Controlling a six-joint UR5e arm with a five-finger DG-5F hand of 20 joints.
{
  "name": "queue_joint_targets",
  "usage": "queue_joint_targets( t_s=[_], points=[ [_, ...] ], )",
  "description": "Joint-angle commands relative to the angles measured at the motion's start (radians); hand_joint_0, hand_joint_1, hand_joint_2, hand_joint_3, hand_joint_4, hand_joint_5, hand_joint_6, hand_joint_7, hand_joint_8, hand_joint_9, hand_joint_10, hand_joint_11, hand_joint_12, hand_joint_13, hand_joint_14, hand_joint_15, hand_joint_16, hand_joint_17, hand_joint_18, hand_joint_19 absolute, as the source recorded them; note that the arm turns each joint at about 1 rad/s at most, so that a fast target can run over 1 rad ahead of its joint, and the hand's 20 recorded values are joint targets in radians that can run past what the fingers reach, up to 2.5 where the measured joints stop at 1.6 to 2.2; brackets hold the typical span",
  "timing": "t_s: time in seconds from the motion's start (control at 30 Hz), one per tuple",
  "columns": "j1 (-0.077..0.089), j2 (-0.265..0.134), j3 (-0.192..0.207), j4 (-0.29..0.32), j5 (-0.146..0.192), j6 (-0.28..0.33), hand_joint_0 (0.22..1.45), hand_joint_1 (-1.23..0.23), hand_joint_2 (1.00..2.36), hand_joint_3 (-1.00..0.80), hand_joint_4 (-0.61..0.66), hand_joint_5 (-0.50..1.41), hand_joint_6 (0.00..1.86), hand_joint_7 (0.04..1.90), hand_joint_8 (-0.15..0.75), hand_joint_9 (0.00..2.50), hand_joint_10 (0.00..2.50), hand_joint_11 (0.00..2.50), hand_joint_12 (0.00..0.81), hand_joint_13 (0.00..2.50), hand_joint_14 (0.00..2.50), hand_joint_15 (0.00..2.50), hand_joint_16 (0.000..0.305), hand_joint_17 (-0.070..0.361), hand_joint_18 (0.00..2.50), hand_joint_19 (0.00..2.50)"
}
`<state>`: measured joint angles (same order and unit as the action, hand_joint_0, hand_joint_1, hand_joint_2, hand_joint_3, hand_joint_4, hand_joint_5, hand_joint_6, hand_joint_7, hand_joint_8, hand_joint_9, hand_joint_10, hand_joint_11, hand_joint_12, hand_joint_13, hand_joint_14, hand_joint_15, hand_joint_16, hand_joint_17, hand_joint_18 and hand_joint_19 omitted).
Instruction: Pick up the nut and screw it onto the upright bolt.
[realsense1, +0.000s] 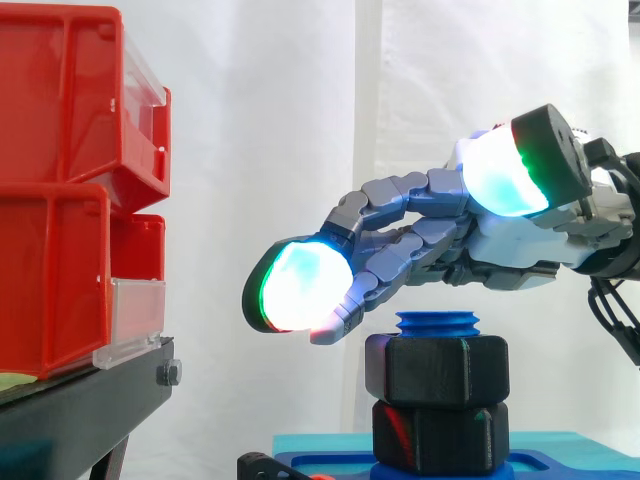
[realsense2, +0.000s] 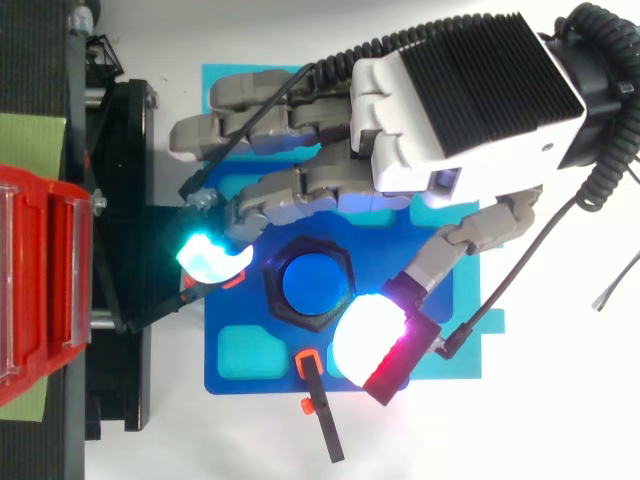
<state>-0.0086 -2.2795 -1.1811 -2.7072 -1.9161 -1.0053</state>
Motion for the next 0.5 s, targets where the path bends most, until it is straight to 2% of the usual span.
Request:
queue_joint_targets(
  t_s=[0.0, 0.13, 0.23, 0.47],
  points=[
    [0.001, 0.000, 0.000, -0.005, 0.000, -0.012, 0.46, -0.18, 1.00, -0.50, 0.17, -0.18, 0.50, 0.74, 0.227, 0.26, 0.00, 0.00, 0.324, 0.00, 0.00, 0.00, 0.037, 0.084, 0.00, 0.00],
    [0.003, 0.000, -0.005, -0.016, 0.000, -0.013, 0.47, -0.22, 1.00, -0.50, 0.18, -0.18, 0.50, 0.75, 0.227, 0.26, 0.00, 0.00, 0.322, 0.00, 0.00, 0.00, 0.037, 0.083, 0.00, 0.00],
    [0.004, 0.000, -0.025, -0.002, -0.001, -0.012, 0.47, -0.25, 1.00, -0.50, 0.18, -0.18, 0.50, 0.76, 0.229, 0.27, 0.00, 0.00, 0.321, 0.00, 0.00, 0.00, 0.037, 0.083, 0.00, 0.00],
    [0.006, 0.000, -0.026, 0.015, 0.000, -0.010, 0.47, -0.28, 1.00, -0.50, 0.18, -0.18, 0.50, 0.76, 0.228, 0.27, 0.00, 0.00, 0.318, 0.01, 0.00, 0.00, 0.037, 0.083, 0.00, 0.00]
  ],
)
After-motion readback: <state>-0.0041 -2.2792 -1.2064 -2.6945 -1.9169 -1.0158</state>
